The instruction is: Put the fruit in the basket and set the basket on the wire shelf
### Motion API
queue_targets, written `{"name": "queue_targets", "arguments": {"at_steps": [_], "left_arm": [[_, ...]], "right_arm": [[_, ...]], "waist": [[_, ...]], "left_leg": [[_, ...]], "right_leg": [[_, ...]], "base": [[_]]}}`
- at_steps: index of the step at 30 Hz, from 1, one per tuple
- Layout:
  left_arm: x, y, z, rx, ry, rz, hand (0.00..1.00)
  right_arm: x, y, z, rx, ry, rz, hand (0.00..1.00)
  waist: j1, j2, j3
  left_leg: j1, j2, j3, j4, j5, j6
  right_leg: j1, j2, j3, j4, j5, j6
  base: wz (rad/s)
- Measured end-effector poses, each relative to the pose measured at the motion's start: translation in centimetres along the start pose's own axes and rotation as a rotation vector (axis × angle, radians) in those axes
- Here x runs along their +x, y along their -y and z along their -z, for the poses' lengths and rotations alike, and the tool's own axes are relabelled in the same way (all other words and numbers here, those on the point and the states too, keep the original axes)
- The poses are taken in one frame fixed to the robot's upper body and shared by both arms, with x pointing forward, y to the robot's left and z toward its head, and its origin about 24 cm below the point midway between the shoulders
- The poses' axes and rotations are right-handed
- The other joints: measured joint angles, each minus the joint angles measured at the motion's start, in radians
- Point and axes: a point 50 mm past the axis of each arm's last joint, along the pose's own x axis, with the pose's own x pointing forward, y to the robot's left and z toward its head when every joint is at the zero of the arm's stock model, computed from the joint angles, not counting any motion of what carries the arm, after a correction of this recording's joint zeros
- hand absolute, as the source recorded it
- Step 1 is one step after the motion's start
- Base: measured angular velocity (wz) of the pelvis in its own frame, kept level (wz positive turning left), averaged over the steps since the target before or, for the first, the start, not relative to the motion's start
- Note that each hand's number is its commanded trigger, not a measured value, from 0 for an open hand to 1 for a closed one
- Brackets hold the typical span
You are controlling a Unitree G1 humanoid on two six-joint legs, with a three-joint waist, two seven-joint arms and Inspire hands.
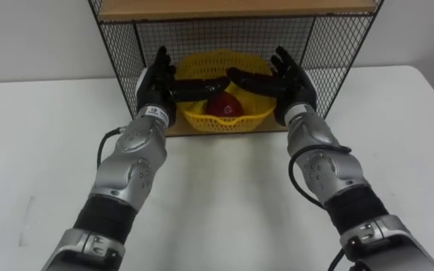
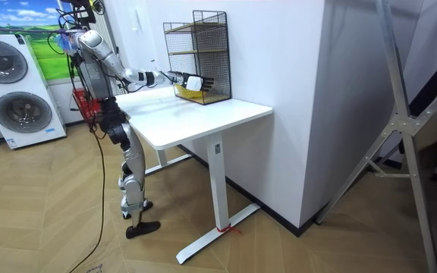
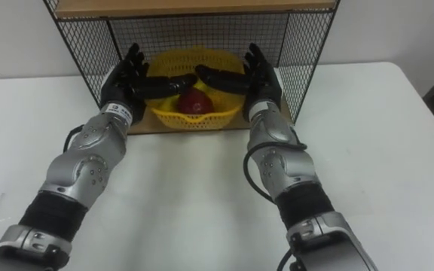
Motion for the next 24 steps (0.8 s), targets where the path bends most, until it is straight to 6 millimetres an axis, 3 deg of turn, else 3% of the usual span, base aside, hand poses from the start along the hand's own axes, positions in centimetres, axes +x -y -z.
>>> {"name": "queue_targets", "arguments": {"at_steps": [10,18,20,24], "left_arm": [[0.1,-0.8,1.1,0.006,-0.049,-0.029,0.00],[0.2,-1.7,0.7,0.013,-0.039,-0.058,0.00],[0.2,-2.2,0.5,0.026,-0.035,-0.064,0.00],[0.2,-2.4,0.3,0.057,-0.028,-0.069,0.00]], "right_arm": [[0.2,0.8,0.5,-0.004,-0.030,0.001,0.00],[0.2,2.0,-0.2,0.003,-0.014,0.036,0.00],[0.2,2.6,-0.3,0.011,-0.009,0.052,0.00],[0.2,3.2,-0.6,0.022,-0.002,0.068,0.00]], "waist": [[0.000,0.000,-0.0001],[0.001,-0.001,-0.0011],[0.001,-0.001,-0.0026],[-0.001,0.000,-0.0129]], "left_leg": [[0.009,0.002,-0.001,-0.002,0.001,-0.001],[0.009,0.004,-0.001,-0.001,0.001,-0.002],[0.009,0.005,0.000,-0.001,0.001,-0.002],[0.009,0.006,0.002,-0.001,0.001,-0.002]], "right_leg": [[0.017,0.000,-0.011,-0.014,0.007,-0.003],[0.016,0.004,-0.007,-0.014,0.010,-0.005],[0.016,0.004,-0.005,-0.014,0.010,-0.005],[0.016,0.004,-0.004,-0.015,0.011,-0.006]], "base": [[0.00],[0.00],[0.00],[0.00]]}}
